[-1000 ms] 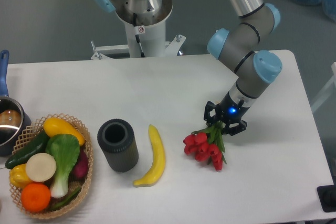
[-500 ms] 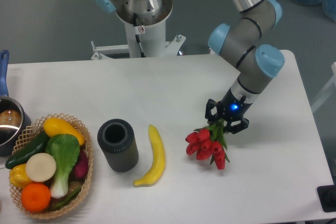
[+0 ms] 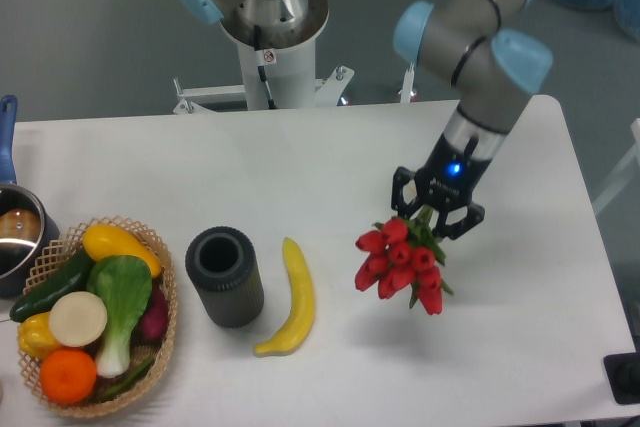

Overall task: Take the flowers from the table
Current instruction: 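Lift the grasped red tulips up off the table, then hold the red tulips raised above the table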

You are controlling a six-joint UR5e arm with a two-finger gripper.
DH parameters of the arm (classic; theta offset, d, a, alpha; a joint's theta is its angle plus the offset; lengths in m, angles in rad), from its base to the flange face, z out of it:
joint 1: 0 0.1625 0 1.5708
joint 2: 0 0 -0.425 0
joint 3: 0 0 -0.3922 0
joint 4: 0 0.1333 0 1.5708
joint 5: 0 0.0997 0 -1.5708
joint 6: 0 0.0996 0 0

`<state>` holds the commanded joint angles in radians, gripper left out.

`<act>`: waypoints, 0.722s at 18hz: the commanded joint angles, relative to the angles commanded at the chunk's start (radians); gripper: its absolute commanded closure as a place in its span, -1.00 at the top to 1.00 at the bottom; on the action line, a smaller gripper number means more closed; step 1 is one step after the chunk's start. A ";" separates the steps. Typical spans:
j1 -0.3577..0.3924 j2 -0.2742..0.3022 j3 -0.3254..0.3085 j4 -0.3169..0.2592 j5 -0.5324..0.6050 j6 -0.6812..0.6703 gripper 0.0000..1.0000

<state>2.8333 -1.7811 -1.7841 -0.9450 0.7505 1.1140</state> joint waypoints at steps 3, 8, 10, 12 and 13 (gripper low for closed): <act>0.000 0.022 0.025 0.006 -0.129 -0.066 -0.05; -0.002 0.060 0.049 0.008 -0.310 -0.109 -0.05; 0.000 0.060 0.057 0.009 -0.370 -0.118 -0.05; -0.003 0.057 0.055 0.011 -0.381 -0.112 -0.05; -0.009 0.054 0.057 0.011 -0.381 -0.114 -0.05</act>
<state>2.8241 -1.7272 -1.7273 -0.9342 0.3697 1.0002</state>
